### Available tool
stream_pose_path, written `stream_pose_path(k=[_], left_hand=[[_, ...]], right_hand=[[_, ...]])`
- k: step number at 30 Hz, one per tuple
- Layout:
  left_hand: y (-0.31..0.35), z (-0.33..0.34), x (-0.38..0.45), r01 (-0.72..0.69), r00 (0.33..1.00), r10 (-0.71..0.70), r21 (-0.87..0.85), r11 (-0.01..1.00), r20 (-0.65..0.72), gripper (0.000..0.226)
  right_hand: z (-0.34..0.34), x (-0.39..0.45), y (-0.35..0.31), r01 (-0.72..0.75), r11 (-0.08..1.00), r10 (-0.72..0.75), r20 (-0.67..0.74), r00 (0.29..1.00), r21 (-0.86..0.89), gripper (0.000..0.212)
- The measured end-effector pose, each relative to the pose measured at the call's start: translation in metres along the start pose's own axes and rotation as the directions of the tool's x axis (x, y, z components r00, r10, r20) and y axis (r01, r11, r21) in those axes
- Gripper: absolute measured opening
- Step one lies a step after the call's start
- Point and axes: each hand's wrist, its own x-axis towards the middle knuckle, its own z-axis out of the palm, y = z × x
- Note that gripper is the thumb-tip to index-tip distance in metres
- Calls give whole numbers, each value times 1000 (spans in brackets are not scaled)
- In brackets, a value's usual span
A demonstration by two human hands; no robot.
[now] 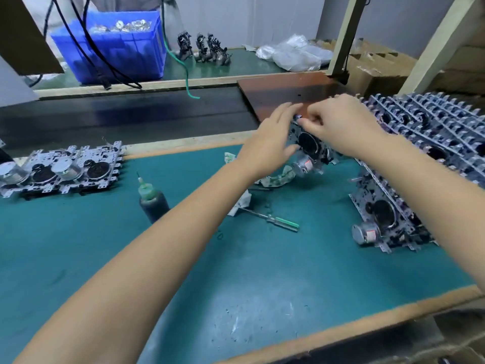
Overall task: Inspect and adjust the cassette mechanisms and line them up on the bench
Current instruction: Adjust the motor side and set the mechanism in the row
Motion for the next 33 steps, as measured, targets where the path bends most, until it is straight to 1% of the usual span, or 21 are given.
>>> stream_pose_path(k=[1,3,5,6,8,10,12,14,19,23,25,27,29,31,33], left_hand=[[0,11,3,40,999,-40,-32,999,2,71],[0,31,3,137,991,-137,-115,984,7,74],[3,50,-2,221,975,-210,-176,959,79,68],[4,59,-5,238,969,-222,-168,957,107,64],[8,73,-11,225,971,-211,-121,967,115,55],[11,82,-14,190,976,-183,-53,980,121,52],[12,85,-13,168,974,-172,37,985,149,58],[10,84,-10,180,963,-194,90,980,187,63],[11,83,0,188,928,-214,114,976,304,65],[13,86,4,195,913,-233,142,970,334,67],[12,82,4,194,904,-241,164,967,352,69],[10,72,3,202,899,-245,153,967,362,69],[8,55,-3,219,924,-242,108,970,297,63],[6,32,-17,229,965,-229,16,973,131,49],[6,4,-41,226,973,-229,-110,968,-22,35]], right_hand=[[8,4,6,-24,999,24,-3,1000,-21,45],[23,9,17,-82,994,82,1,997,-67,38],[36,11,27,-137,986,138,1,990,-90,33],[41,12,30,-166,982,166,-6,986,-85,32],[47,14,33,-200,977,198,-31,980,-75,32],[51,18,31,-196,976,192,-44,980,-99,34],[52,22,29,-196,973,193,-39,981,-124,34],[53,28,27,-199,970,196,-33,980,-143,34],[53,36,27,-225,955,222,-38,974,-193,37],[49,27,31,-232,950,237,-1,972,-210,36],[44,28,26,-233,926,249,17,968,-296,35],[37,30,15,-287,888,308,1,952,-360,29],[28,28,-2,-332,879,341,-35,939,-342,26],[17,16,-24,-333,902,326,-74,943,-276,31],[7,-1,-51,-312,930,300,-90,950,-193,35]])
